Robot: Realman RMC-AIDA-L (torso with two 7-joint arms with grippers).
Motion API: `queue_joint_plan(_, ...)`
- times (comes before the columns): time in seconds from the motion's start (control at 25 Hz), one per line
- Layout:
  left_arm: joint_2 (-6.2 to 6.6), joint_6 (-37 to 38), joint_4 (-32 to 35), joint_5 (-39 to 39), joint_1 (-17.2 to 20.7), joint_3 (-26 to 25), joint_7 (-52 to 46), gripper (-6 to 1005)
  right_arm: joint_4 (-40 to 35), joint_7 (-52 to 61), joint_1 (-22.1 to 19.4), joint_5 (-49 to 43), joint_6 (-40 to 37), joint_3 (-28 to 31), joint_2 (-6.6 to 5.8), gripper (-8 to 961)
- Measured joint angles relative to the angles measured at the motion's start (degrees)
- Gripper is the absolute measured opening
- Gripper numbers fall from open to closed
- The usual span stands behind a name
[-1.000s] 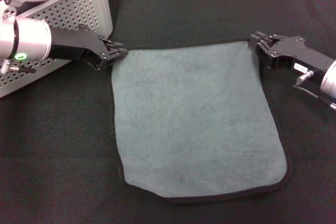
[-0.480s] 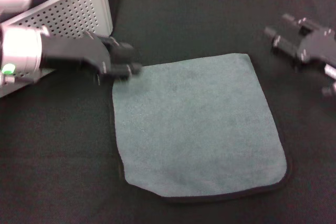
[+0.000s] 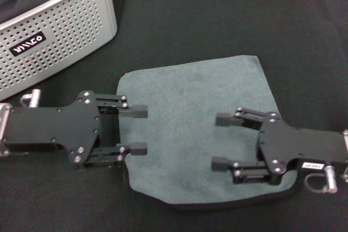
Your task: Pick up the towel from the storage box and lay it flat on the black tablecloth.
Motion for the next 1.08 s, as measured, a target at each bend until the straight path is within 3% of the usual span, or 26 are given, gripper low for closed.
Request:
queue_joint_plan(0.16,0.90,1.5,-1.5,-1.2,1.1,-0.1,-0.4,556,-1.4,2.7,2.1,-0.4,-1.4,-2.1,-0.03,825)
queue_joint_plan(0.44,1.11,2.2,-1.4,-2.7,3.3,-0.4,-1.4,556,-1.5,2.7,2.7,-0.2,-3.8,-2.1,0.06,825)
queue_joint_plan(1.08,1.28,2.2,-1.0,-2.8,3.4,-0.8,-4.9,556,-1.5,2.8,2.4,0.2,-4.9,-2.0,0.33,825)
